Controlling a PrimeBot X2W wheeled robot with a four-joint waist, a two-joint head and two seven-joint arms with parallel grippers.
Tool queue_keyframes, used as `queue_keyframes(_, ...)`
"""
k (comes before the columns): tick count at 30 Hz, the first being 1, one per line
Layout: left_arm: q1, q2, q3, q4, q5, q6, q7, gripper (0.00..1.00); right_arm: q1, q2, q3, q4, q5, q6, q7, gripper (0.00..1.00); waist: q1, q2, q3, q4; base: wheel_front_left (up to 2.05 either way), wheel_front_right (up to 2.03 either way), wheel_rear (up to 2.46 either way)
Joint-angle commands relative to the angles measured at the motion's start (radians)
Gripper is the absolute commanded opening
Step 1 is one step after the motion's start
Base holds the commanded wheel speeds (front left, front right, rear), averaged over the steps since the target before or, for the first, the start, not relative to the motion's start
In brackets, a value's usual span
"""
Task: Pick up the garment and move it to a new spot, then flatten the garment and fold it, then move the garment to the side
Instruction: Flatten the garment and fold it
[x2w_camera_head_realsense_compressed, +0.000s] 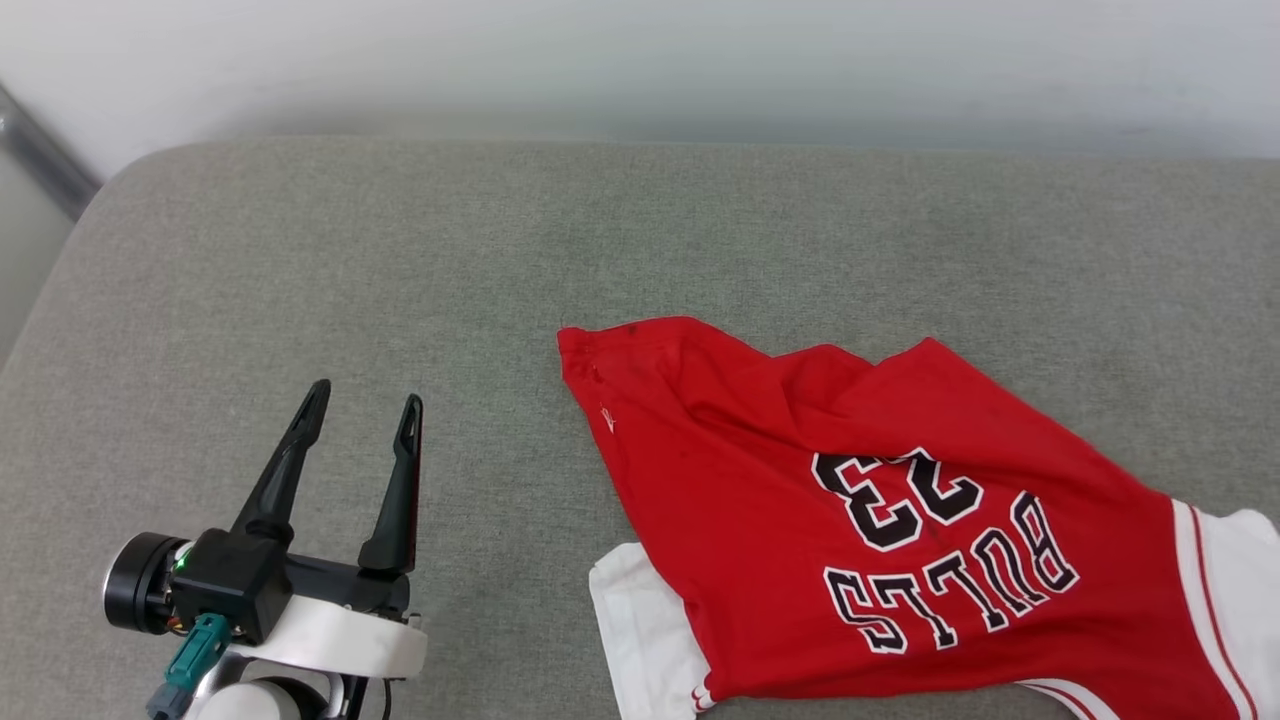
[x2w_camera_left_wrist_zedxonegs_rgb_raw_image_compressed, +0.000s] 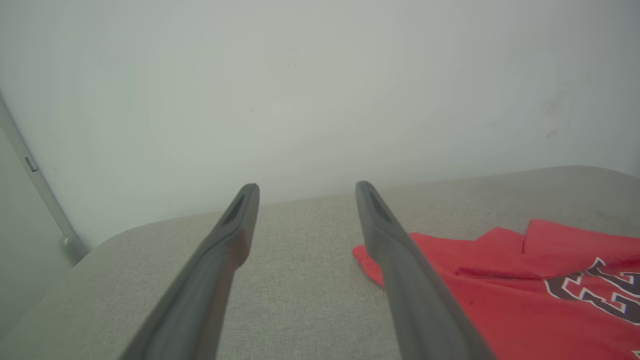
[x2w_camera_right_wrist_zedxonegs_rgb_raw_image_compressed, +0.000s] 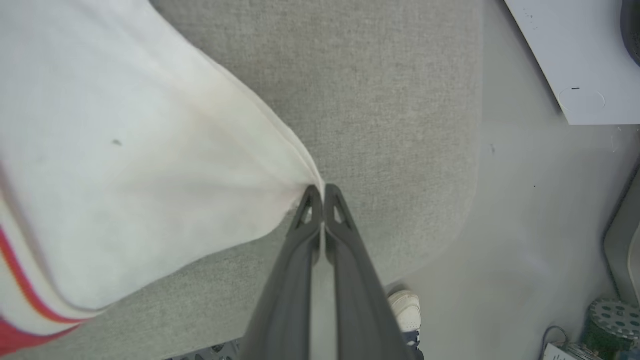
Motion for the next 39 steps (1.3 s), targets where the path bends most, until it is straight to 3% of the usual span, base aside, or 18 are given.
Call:
queue_keyframes(1,0.004,0.0,0.002,0.002,0.0,-0.001,-0.003,1.0,0.003,0.014,0.003,-0.009,-0.003,-0.001,-0.023,1.0,-0.0001,0.0,-0.005,-0.005,0.0,0.0,0.0)
queue_keyframes(8,0.008,-0.008,0.004,-0.01,-0.004,-0.001,-0.003,1.0,-0.071,0.07,0.07,-0.13,0.04,-0.001,-0.241,1.0,-0.0001,0.0,-0.023,-0.039,0.0,0.0,0.0)
queue_keyframes(16,0.021,-0.007,-0.016,-0.003,-0.042,-0.001,-0.003,1.0,-0.084,0.203,0.149,-0.339,0.121,-0.001,-0.658,1.0,-0.0001,0.0,-0.03,-0.06,0.0,0.0,0.0)
queue_keyframes(20,0.024,0.006,-0.068,0.02,-0.07,-0.001,-0.003,1.0,-0.038,0.266,0.175,-0.386,0.063,-0.001,-0.815,1.0,-0.0001,0.0,-0.028,-0.069,0.0,0.0,0.0)
queue_keyframes(24,-0.02,0.044,-0.158,0.046,-0.13,-0.001,0.02,1.0,-0.016,0.339,0.184,-0.42,0.021,-0.001,-0.89,1.0,-0.0001,0.0,-0.015,-0.09,0.0,0.0,0.0)
queue_keyframes(29,-0.122,0.118,-0.275,0.049,-0.198,-0.001,0.159,1.0,-0.026,0.377,0.17,-0.451,-0.016,-0.001,-0.893,1.0,-0.0001,0.0,0.017,-0.113,0.0,0.0,0.0)
queue_keyframes(39,-0.598,0.301,-0.576,0.11,-0.459,-0.001,0.733,1.0,-0.082,0.412,0.167,-0.495,-0.042,-0.001,-0.889,1.0,-0.0001,0.0,0.135,-0.19,0.0,0.0,0.0)
